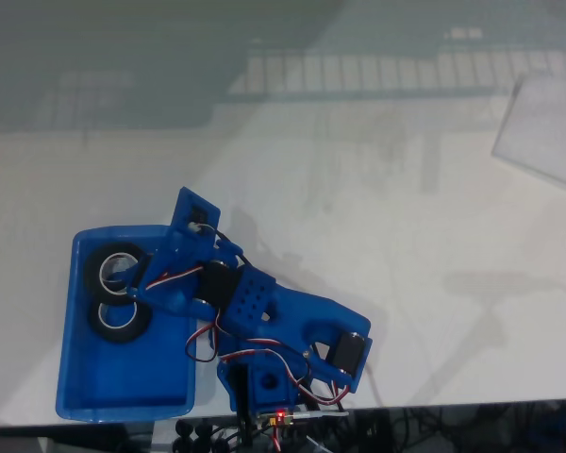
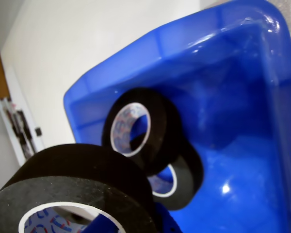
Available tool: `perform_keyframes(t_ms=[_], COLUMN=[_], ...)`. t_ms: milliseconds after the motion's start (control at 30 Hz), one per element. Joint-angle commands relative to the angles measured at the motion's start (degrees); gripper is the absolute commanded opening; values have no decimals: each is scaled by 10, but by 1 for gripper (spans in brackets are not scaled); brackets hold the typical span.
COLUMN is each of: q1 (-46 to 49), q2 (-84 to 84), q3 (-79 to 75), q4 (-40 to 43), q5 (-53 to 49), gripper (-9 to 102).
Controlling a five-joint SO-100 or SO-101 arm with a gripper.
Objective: Grasp all tape and put them in the bin.
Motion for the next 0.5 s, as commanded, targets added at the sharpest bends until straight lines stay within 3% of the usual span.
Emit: perform_keyframes(t_ms=[0,267,467], q1=[-4,-1,11], q2=[1,10,10], q3=[-5,-4,-4], q4=[0,-6,-16], q5=[-9,28,36], gripper=[2,26,29])
